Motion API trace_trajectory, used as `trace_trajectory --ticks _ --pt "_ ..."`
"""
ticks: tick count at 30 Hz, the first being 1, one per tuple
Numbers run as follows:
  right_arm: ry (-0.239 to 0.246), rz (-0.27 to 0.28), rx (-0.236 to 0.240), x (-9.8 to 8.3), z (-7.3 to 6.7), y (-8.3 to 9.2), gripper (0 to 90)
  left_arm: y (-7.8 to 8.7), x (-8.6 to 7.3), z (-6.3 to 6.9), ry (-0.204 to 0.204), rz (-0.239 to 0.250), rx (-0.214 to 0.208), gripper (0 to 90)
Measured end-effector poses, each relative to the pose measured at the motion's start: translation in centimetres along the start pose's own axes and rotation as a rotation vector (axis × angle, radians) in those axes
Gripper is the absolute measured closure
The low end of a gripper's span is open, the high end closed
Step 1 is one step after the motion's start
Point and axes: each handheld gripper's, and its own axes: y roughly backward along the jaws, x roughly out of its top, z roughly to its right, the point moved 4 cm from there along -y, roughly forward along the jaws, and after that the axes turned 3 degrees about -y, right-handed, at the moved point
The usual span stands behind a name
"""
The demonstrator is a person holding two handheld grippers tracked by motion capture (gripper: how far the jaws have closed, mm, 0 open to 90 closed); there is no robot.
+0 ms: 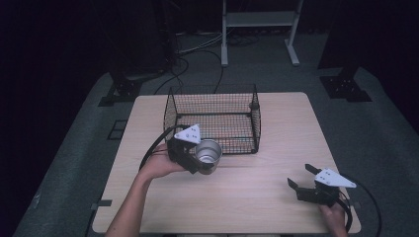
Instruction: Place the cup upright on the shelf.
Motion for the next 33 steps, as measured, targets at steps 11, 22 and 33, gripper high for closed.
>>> trace_trajectory --ticks 11,22,33 --pt "0.001 0.002 -0.002 0.0 0.0 0.0 13.4 1.2 2.2 -2.3 0.014 0.006 -0.019 17.8" --pt "0.004 0.003 0.000 0.0 0.0 0.0 13.4 1.7 4.5 -4.0 -0.005 -0.006 -0.010 17.8" --pt "-0.004 0.007 -0.001 0.0 0.0 0.1 13.4 2.2 6.0 -6.5 0.016 -0.012 0.016 17.8"
